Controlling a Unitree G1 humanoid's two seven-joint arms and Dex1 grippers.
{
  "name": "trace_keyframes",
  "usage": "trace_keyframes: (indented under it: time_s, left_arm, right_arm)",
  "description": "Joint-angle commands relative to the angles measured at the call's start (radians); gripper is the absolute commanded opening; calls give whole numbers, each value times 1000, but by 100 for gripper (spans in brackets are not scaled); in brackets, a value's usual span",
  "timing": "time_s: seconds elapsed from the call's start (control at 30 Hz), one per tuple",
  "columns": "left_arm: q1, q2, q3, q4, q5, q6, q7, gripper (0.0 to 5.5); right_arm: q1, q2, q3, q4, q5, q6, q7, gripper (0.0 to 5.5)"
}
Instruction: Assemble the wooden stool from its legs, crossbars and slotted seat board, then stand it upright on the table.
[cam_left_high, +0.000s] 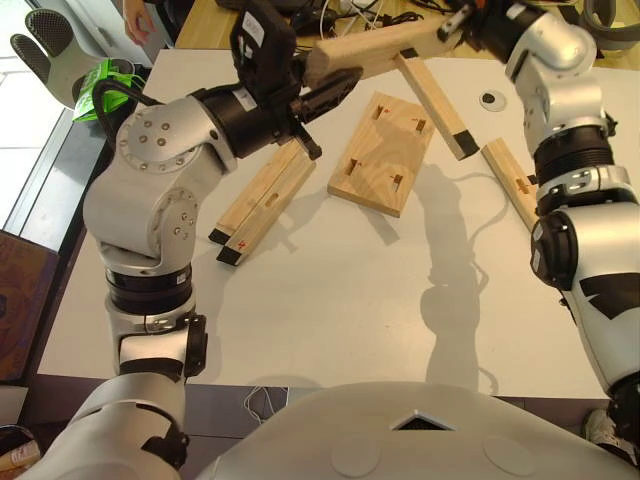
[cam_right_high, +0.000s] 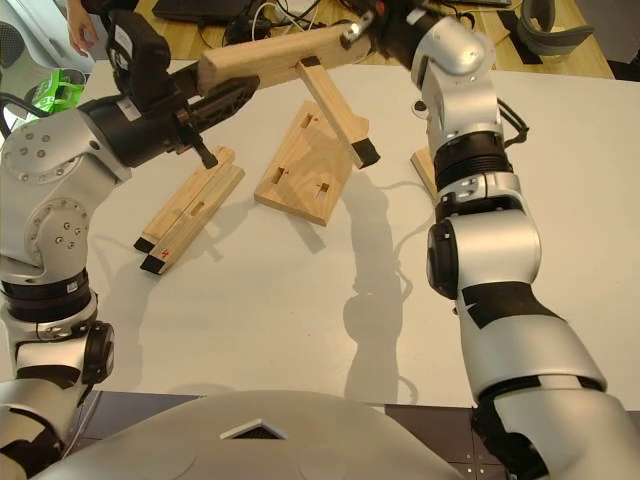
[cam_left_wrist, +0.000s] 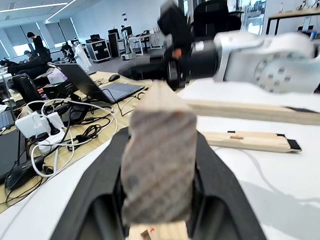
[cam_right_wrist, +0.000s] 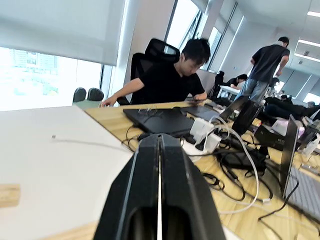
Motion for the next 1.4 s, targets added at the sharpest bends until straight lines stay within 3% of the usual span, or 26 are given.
trace_keyframes:
  time_s: [0.03, 0.37, 0.57, 0.77, 1.0, 1.07, 1.27, 1.4]
  left_arm:
    - [-49, -19, 35, -1, -29, -6, 35, 102]
    - [-61, -37, 50, 76, 11, -30, 129, 102]
    - [-8, -274, 107, 223, 70, -150, 396, 102]
    - [46, -469, 122, 258, 83, -311, 541, 102]
    - [11, -499, 123, 371, 117, -457, 546, 102]
    - [9, -502, 119, 373, 114, -465, 546, 102]
    - [59, -520, 93, 243, 63, -378, 561, 102]
    - [102, -477, 105, 130, 13, -276, 555, 102]
  right_arm:
    - [36, 27, 15, 30, -21, -29, 11, 0]
    - [93, 57, 9, -18, -13, -31, 22, 0]
    - [448, 2, 153, -390, -62, 95, 181, 0]
    - [719, 3, 158, -745, 30, 272, 202, 0]
    - [643, 75, 165, -1081, 394, 748, 315, 0]
    - [611, 107, 174, -1051, 391, 759, 281, 0]
    - [541, 183, 231, -755, 183, 524, 101, 0]
    - [461, 219, 178, -523, 121, 385, -19, 0]
